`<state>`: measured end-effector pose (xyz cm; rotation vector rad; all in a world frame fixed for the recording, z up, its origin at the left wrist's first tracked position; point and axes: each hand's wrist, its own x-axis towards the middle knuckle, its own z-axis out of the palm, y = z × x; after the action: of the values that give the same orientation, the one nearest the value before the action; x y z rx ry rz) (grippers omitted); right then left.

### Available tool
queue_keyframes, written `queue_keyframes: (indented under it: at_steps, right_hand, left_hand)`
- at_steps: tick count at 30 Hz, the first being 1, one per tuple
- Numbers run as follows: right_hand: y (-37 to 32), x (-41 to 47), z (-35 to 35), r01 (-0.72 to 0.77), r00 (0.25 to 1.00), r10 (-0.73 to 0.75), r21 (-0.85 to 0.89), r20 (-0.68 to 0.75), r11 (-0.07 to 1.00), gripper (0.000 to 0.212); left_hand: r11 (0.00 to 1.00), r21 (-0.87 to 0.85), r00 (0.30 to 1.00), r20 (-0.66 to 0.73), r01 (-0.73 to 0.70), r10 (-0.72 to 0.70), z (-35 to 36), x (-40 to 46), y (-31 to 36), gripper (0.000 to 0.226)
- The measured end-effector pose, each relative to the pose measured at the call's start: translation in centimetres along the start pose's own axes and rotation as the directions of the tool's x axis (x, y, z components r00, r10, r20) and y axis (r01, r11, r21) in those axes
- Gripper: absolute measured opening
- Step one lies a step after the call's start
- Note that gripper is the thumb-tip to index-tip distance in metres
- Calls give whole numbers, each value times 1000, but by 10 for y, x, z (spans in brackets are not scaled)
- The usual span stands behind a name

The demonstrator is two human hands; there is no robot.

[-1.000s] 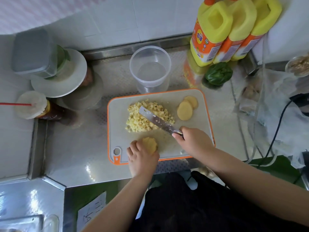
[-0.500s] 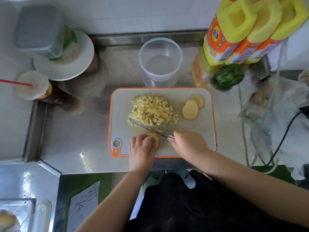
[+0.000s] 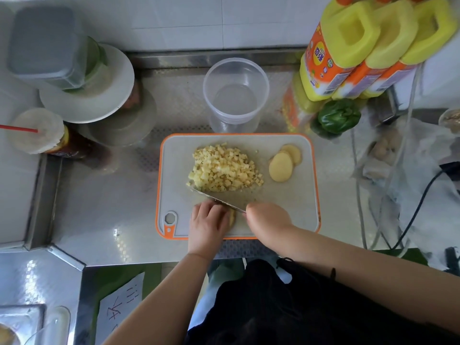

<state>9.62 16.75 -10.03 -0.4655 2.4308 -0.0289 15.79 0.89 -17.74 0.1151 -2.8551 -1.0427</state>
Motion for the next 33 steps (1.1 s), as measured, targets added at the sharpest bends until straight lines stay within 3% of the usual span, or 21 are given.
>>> queue_keyframes:
  at_steps: [4,8,16,20,25,33]
  right_hand:
    - [7,4,1,5,999,-2,85,-34,996,34]
    - [16,6,-13,7,1000,-6,173,-8,985,41]
    - [0,-31,-11,85,993,-88,-46,-82,995,41]
    - [0,-27,-14,74,997,-75,-30,-27,997,33]
    - [-8,-8,-5,9,999,-9,-2,40,1000,8]
    - [3,0,-3,-8,1000,5,197,14,980,39]
  left_hand:
    - [999,23,1000,-5,-27,27,-1,1,0,27]
    - [990,99,993,-56,-100,106,-2,-2,0,23]
    - [994,66,996,-32,-82,84,-4,-6,1,25]
    - [998,9,997,-35,-63,64,-2,-6,-1,25]
    - [999,-24,998,-45,-48,47,0,-7,-3,26]
    - [994,19,991,-77,-108,109,0,-6,-2,22]
